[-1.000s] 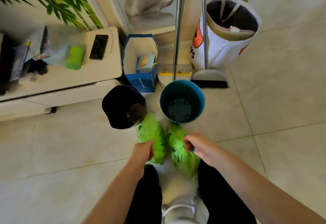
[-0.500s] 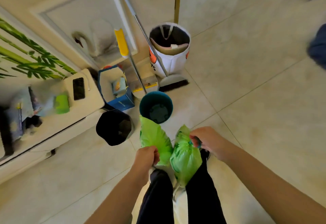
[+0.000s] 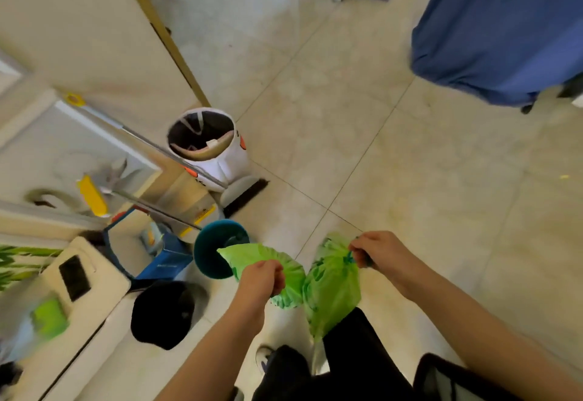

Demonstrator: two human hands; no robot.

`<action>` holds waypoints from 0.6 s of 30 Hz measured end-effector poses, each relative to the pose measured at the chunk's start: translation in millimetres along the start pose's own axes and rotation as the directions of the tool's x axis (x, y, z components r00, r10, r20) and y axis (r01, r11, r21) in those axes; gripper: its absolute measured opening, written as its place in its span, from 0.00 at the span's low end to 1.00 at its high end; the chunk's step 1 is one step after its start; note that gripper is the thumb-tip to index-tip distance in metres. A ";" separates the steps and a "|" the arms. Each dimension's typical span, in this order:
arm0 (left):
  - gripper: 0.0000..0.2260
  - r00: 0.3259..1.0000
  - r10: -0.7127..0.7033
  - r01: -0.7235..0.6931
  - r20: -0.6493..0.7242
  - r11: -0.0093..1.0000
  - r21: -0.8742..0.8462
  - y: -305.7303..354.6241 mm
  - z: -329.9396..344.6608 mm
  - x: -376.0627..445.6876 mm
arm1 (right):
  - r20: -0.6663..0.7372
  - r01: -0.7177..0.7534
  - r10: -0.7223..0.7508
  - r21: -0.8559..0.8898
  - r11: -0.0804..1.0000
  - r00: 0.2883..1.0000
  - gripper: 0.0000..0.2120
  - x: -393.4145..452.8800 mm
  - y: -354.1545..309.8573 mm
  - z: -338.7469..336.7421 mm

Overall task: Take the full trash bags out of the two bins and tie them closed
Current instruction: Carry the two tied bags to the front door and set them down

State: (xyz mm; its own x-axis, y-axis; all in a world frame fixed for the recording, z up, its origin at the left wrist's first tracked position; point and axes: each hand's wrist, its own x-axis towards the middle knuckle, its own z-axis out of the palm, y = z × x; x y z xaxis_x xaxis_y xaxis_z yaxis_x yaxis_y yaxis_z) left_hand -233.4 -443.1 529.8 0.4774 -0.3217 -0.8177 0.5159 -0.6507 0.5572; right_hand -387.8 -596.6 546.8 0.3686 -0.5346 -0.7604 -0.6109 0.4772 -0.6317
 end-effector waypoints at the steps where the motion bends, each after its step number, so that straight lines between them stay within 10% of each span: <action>1: 0.11 1.000 0.009 -0.009 -0.006 1.000 0.001 8.3 14.4 0.0 | -0.012 -0.001 0.002 0.025 1.000 1.000 0.11 1.1 -1.5 -13.5; 18: 0.12 0.895 0.386 -0.415 0.223 0.905 0.099 136.2 242.4 18.0 | -0.313 0.098 0.113 0.585 0.805 0.943 0.12 26.9 -33.3 -233.0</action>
State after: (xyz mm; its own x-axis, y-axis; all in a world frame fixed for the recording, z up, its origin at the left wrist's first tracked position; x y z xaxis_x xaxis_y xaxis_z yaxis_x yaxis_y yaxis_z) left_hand -327.0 -704.2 555.9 0.4675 -0.6926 -0.5493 0.1983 -0.5234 0.8287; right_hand -520.8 -789.3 582.5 0.0592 -0.6686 -0.7413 -0.0465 0.7399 -0.6711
